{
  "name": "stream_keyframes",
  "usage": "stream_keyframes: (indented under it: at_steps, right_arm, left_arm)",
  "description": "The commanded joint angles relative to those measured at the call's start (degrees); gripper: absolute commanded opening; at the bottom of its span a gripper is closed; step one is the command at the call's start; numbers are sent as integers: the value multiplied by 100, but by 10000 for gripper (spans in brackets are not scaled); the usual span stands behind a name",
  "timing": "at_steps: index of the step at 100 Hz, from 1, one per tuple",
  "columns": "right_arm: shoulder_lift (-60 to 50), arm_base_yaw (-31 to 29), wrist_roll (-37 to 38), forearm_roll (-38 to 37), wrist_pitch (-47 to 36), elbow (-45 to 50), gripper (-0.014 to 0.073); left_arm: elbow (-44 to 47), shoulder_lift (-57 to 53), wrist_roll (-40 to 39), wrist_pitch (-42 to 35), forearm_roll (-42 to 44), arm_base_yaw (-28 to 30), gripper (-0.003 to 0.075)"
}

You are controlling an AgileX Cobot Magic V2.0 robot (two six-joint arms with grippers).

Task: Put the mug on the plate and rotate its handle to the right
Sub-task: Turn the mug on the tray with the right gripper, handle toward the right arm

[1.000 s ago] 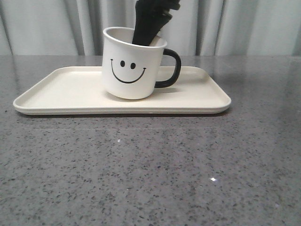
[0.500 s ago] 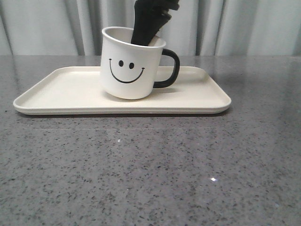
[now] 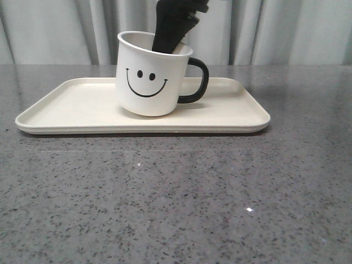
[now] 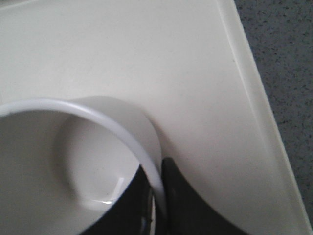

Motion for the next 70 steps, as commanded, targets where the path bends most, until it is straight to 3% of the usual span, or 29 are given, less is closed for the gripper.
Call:
stream_keyframes:
  at_steps: [1,49,70]
  right_arm:
    - [-305,-5,-79,196,508,-171,9]
    - [-400,-5,-80,196,504,-268,13]
    - [-406,-5,-71,191,504,-294,157]
  left_arm:
    - [-124,-35,-57,-332,-57,18,-20]
    - [-124,-35,-57,-319,-57,18,-20]
    - [-124,-35,-57,-280,-57,18,-20]
